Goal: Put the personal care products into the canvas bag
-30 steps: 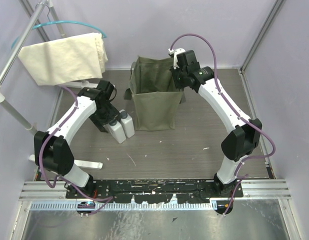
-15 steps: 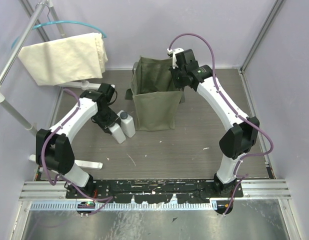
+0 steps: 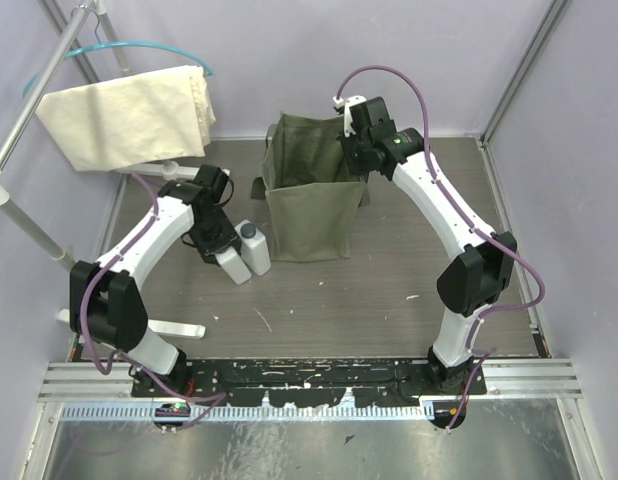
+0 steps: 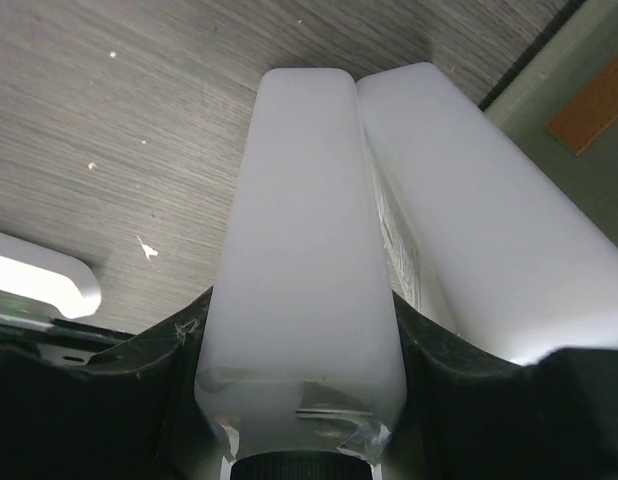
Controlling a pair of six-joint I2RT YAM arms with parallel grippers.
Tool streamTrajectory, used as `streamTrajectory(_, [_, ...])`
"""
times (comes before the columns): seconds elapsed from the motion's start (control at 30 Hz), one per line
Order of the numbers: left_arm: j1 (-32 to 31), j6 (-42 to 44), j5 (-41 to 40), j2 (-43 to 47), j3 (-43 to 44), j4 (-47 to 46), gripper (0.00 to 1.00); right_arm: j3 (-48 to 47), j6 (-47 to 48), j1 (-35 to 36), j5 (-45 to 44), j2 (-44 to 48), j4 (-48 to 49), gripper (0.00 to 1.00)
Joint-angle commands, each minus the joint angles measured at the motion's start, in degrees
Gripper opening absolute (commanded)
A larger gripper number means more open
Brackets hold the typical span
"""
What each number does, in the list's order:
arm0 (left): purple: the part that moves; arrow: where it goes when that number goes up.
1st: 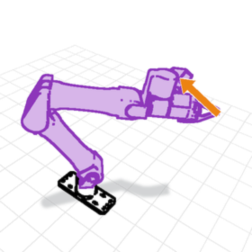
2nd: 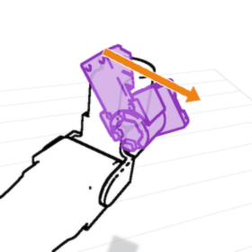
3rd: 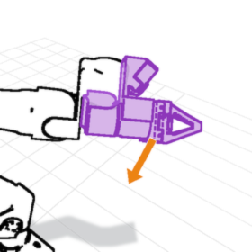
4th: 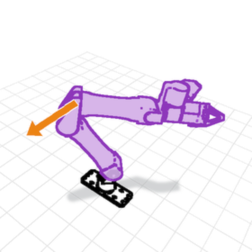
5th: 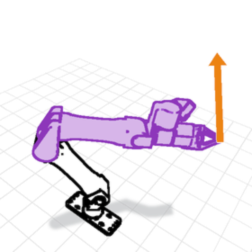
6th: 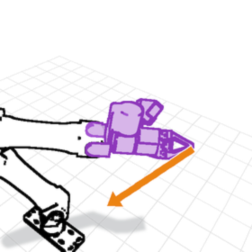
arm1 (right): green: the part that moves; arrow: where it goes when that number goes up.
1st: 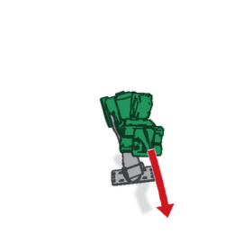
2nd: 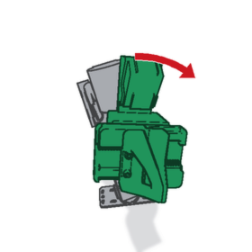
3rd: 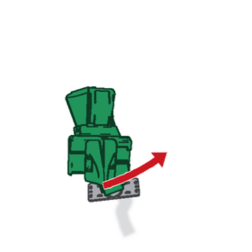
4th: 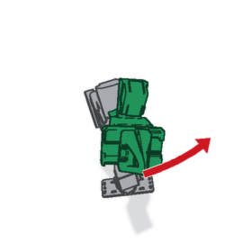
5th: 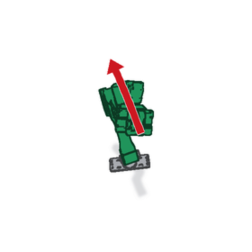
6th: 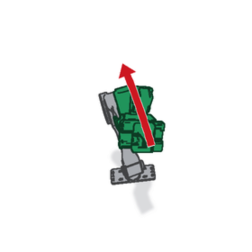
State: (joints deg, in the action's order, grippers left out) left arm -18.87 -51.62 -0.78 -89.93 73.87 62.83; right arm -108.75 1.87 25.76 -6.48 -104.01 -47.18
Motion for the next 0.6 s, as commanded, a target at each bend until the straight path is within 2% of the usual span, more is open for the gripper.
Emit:
streamTrajectory(0.0, [0.0, 9.1, -1.8, 7.2, 2.5, -1.4, 0.00, -2.5, 1.3, -0.1, 0.0, -1.6, -0.9, 0.07])
streamTrajectory(0.3, [0.0, 18.4, -7.5, 14.1, 11.5, 6.8, 0.00, -6.6, 2.7, -0.1, 1.0, -5.4, -2.8, 0.07])
streamTrajectory(0.57, [-0.1, 22.2, -6.5, 21.4, 17.6, -1.9, 0.00, -7.8, 3.3, -0.2, 1.4, -6.2, -3.1, 0.04])
